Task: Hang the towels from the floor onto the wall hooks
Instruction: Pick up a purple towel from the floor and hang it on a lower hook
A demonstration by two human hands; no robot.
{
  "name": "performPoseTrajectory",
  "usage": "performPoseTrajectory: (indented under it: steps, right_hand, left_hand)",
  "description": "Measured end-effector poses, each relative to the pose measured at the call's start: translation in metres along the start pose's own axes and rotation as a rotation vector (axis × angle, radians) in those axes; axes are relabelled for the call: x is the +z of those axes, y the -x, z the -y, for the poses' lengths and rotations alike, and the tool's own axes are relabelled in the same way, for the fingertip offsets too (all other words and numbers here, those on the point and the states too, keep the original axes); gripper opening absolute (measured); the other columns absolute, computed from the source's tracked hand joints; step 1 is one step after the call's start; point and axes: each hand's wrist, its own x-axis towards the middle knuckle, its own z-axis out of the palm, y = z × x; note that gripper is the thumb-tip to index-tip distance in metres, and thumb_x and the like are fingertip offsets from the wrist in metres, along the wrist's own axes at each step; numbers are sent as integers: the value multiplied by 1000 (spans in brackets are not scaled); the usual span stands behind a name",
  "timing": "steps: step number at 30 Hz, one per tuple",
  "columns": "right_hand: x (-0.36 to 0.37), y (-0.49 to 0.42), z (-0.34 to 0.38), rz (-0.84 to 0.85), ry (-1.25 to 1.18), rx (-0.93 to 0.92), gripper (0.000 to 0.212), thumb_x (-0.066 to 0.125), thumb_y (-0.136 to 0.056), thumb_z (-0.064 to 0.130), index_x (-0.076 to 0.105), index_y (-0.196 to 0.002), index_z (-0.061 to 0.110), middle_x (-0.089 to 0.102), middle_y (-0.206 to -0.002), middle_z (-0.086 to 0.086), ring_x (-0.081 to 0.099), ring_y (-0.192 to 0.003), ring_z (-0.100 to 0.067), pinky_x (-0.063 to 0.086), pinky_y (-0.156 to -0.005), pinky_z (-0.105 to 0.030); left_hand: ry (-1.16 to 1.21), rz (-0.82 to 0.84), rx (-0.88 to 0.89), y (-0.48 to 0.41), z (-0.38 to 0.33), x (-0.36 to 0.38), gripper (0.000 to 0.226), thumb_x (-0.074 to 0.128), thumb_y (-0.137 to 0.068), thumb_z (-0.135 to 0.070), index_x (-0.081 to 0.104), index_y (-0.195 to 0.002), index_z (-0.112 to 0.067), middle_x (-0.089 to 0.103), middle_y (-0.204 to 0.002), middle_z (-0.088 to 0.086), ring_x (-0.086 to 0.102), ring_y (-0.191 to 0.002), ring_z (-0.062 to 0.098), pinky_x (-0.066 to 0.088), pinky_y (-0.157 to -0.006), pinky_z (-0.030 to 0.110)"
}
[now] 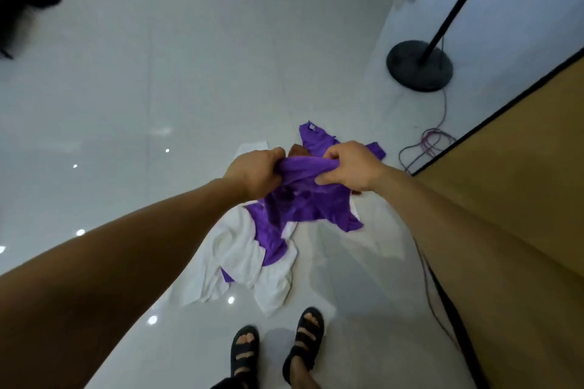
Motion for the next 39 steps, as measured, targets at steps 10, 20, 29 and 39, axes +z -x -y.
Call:
performPoseTrajectory:
  steps: [10,20,29,39]
  right_hand:
    - [-109,148,87,-578,-81,-57,32,64,-85,53,68,-72,24,62,-83,1,61,-80,-17,48,-74,-35]
    - [-116,308,109,-742,-818,21,25,64,-91,34,74,-86,12,75,-87,-9,71,-78,-21,57,-79,-35]
    - [-121,472,69,-1079,-1311,0,32,55,-97,34,65,-84,7,69,-72,-8,70,-67,-21,58,-60,-29]
    - [-104,635,27,-1280,-1438,19,26,56,-95,36,59,-82,14,64,-71,-3,66,-65,-19,55,-65,-31]
  left_hand:
    - [219,-291,317,25,-115,-180,18,47,-77,-1,56,-81,-15,60,-79,3,53,-78,24,32,-65,26]
    - [99,-335,555,71,-238,-209,27,61,-80,-27,60,-102,-11,54,-106,15,53,-96,34,43,-77,38]
    - [118,551,237,162,-344,-116,76,20,-91,-69,61,-92,-5,72,-86,14,68,-70,30,51,-75,38]
    - [563,1049,188,270,-417,21,30,41,-89,-35,61,-100,-15,59,-86,9,56,-75,24,48,-78,40]
